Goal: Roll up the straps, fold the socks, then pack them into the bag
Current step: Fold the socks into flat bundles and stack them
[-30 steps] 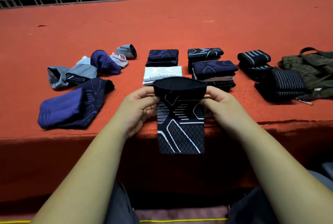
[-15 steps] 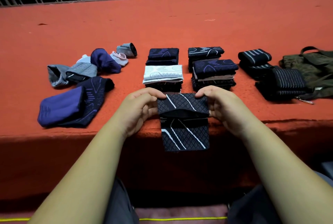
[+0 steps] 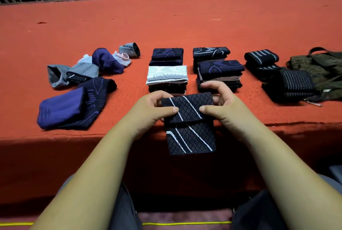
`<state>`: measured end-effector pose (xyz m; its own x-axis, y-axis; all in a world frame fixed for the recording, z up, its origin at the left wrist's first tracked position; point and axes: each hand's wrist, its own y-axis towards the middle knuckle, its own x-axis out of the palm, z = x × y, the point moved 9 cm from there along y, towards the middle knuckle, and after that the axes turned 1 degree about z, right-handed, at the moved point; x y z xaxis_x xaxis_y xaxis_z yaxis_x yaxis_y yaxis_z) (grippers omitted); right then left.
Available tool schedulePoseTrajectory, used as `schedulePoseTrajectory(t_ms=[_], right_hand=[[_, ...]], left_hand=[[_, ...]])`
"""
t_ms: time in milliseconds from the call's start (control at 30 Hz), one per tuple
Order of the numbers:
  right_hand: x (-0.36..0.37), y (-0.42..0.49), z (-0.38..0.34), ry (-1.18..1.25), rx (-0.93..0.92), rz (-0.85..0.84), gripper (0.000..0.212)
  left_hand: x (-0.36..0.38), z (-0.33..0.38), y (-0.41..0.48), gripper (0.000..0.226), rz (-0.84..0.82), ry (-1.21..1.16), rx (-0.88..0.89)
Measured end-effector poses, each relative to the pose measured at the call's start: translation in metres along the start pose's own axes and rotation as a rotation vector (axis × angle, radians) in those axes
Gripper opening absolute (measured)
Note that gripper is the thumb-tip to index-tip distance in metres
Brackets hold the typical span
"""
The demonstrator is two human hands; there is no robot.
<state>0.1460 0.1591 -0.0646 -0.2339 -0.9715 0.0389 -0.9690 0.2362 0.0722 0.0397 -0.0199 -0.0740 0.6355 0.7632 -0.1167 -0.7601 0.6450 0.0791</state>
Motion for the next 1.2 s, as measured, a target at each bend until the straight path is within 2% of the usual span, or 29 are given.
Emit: schedulePoseTrajectory(t_ms=[33, 167, 267, 333, 467, 600, 733, 867, 1033, 1133, 1200], right_hand=[[0.000, 0.000, 0.001, -0.006, 0.017, 0.004, 0.053], [0.009, 0.001, 0.000, -0.188, 0.027, -0.090, 0.031], [0.011, 0.002, 0.000, -0.168, 0.026, -0.088, 0.027], [0.010, 0.003, 0.001, -0.117, 0.023, -0.057, 0.027], [0.008, 0.004, 0.003, -0.094, 0.001, -0.008, 0.024], [0.010, 0.002, 0.002, -0.083, 0.005, -0.022, 0.025], [0.012, 0.000, 0.004, -0.163, 0.065, -0.092, 0.023], [0.010, -0.001, 0.003, -0.163, 0.074, -0.093, 0.019], [0.006, 0.001, 0.002, -0.153, 0.030, -0.042, 0.026], [0.005, -0.003, -0.002, -0.126, 0.037, -0.075, 0.042], [0.009, -0.007, -0.009, -0.091, 0.001, -0.135, 0.042]], left_hand=[[-0.002, 0.000, 0.000, 0.026, 0.012, -0.018, 0.002], [-0.005, 0.002, 0.000, 0.025, 0.035, -0.161, 0.035], [-0.005, 0.005, -0.001, 0.024, 0.052, -0.248, 0.060], [-0.003, 0.004, -0.001, 0.027, 0.015, -0.237, 0.052], [0.002, 0.001, 0.000, 0.048, -0.051, -0.056, 0.015], [0.001, -0.002, 0.002, 0.045, -0.043, 0.002, 0.016], [-0.002, -0.001, 0.001, 0.050, -0.030, -0.038, 0.027], [0.000, -0.001, 0.001, 0.042, -0.019, -0.059, 0.026], [-0.004, -0.002, 0.000, 0.053, -0.074, -0.208, 0.015], [-0.007, -0.008, 0.003, 0.046, -0.087, -0.293, -0.009], [-0.007, -0.010, 0.004, 0.041, -0.071, -0.312, -0.030]])
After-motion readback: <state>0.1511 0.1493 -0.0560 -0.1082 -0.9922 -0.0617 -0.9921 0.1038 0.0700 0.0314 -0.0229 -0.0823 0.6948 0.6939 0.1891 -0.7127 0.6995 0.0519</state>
